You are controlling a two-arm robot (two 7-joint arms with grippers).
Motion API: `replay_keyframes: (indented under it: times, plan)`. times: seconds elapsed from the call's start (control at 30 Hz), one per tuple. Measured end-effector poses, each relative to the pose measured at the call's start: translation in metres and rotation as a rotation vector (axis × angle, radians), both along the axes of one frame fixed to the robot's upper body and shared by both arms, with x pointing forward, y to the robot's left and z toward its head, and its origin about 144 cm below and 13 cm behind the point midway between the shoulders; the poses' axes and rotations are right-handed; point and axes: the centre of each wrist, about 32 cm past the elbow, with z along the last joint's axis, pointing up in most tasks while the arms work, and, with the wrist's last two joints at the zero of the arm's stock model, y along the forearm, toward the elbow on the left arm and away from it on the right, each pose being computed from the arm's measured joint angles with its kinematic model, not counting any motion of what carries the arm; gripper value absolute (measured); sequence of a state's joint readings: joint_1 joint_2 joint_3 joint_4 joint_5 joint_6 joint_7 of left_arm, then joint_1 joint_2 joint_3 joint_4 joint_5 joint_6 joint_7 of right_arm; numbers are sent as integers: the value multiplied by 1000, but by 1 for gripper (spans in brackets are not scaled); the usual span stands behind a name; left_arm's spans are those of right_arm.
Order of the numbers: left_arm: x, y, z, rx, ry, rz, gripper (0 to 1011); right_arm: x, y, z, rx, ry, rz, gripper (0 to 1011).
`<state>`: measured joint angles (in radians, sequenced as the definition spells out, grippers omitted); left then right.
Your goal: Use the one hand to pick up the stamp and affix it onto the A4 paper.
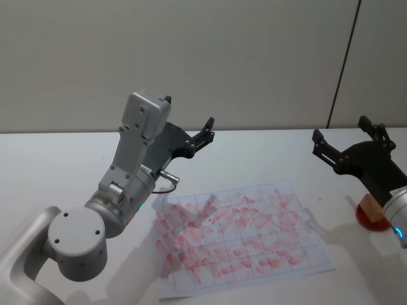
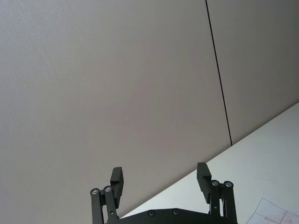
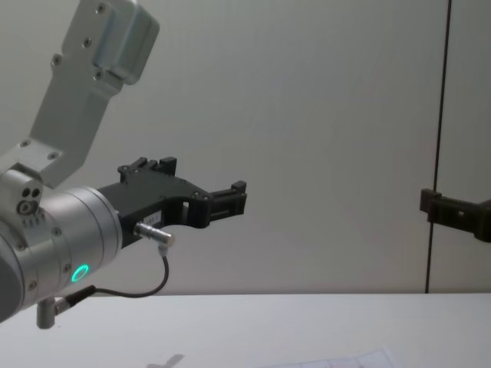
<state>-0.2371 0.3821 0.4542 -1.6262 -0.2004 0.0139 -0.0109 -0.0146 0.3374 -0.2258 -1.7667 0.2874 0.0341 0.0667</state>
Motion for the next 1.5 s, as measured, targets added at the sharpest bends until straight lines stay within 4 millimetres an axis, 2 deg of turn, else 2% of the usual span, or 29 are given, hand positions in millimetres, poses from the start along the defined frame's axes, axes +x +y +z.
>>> replay_keyframes:
  times: [0.57,1.0,1.23,1.5]
  plan:
    - [0,0,0,0,0,0,1001,-1,4,-1,-1,20,-10,1001]
    - [0,0,0,0,0,0,1001,-6,11,0,-1,143,-71,1001]
    - [0,0,0,0,0,0,1002,-6,4,2,-15,208,-94,1001]
    - [0,0,0,0,0,0,1002,-6,-14,3,-23,270,-95,1001]
